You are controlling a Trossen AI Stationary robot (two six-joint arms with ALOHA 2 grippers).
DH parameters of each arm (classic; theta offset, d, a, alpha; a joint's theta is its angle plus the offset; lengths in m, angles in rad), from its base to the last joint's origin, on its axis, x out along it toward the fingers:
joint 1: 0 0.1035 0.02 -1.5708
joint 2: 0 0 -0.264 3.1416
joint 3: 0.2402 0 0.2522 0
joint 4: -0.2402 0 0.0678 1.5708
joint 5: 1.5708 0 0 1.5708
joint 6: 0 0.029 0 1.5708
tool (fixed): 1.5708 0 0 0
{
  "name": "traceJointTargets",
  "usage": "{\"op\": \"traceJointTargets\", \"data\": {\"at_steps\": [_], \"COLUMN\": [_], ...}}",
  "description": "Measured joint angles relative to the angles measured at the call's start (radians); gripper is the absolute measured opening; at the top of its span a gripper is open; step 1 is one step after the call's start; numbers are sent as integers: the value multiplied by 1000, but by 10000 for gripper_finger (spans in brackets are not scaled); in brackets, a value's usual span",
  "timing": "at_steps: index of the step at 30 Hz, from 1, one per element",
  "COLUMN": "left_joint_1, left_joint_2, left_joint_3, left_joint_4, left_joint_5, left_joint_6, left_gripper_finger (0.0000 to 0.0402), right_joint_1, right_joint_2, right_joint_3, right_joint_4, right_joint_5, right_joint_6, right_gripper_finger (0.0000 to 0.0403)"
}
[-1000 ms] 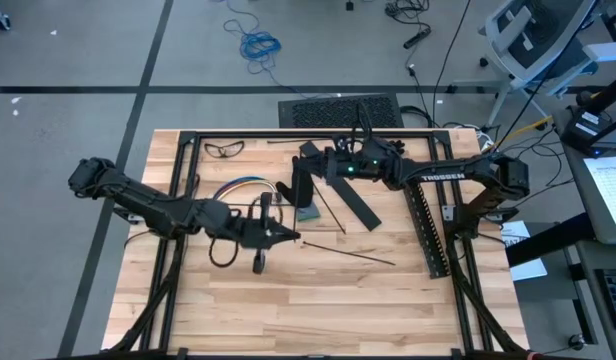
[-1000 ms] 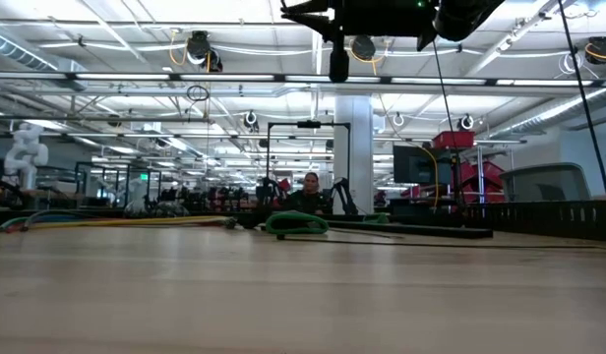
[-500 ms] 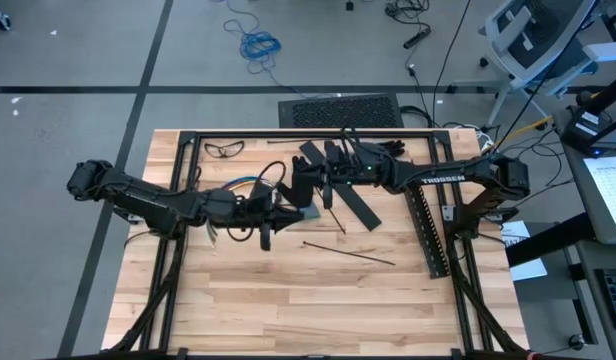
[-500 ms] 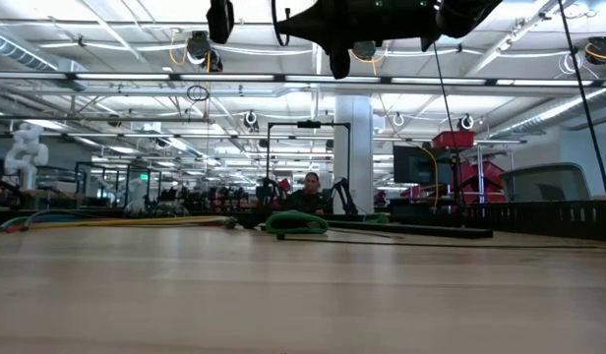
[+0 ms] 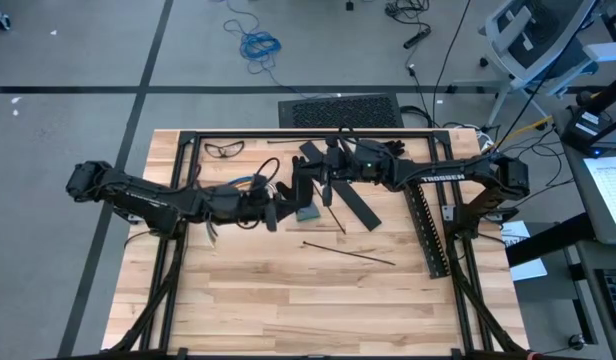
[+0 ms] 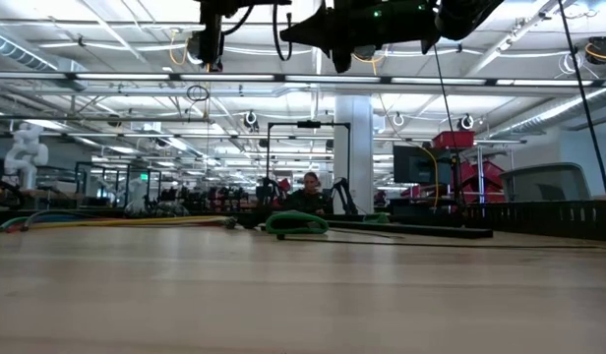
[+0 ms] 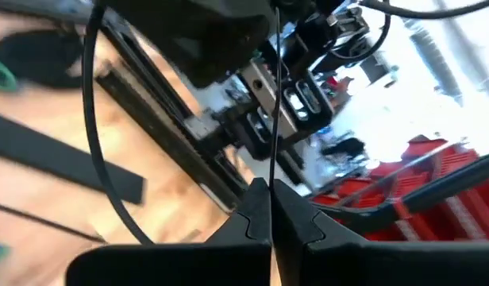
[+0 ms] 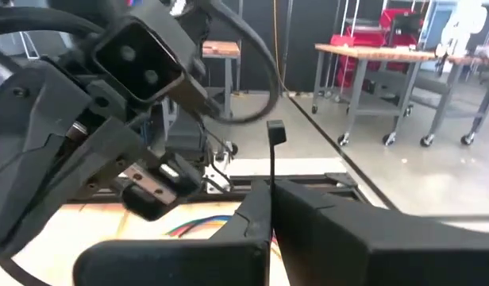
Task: Ziptie cables
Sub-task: Wrap the black zip tie on the cable
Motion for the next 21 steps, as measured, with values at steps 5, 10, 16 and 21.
{"op": "traceJointTargets", "data": {"at_steps": [5,10,16,21], "left_joint_1": [51,75,83,77], "left_joint_2": [0,0,0,0], "left_joint_3": [0,0,0,0], "left_joint_4": [1,43,53,60], "left_joint_5": [54,91,104,104], "left_joint_6": [-80,-170,-206,-237], "left_gripper_finger": [0,0,0,0], "right_joint_1": [18,42,48,38], "right_joint_2": [0,0,0,0], "right_joint_3": [0,0,0,0], "right_joint_4": [1,1,-14,-15], "right_joint_5": [-5,-5,5,49], "right_joint_6": [-31,-87,-133,-171], "right_gripper_finger": [0,0,0,0]}}
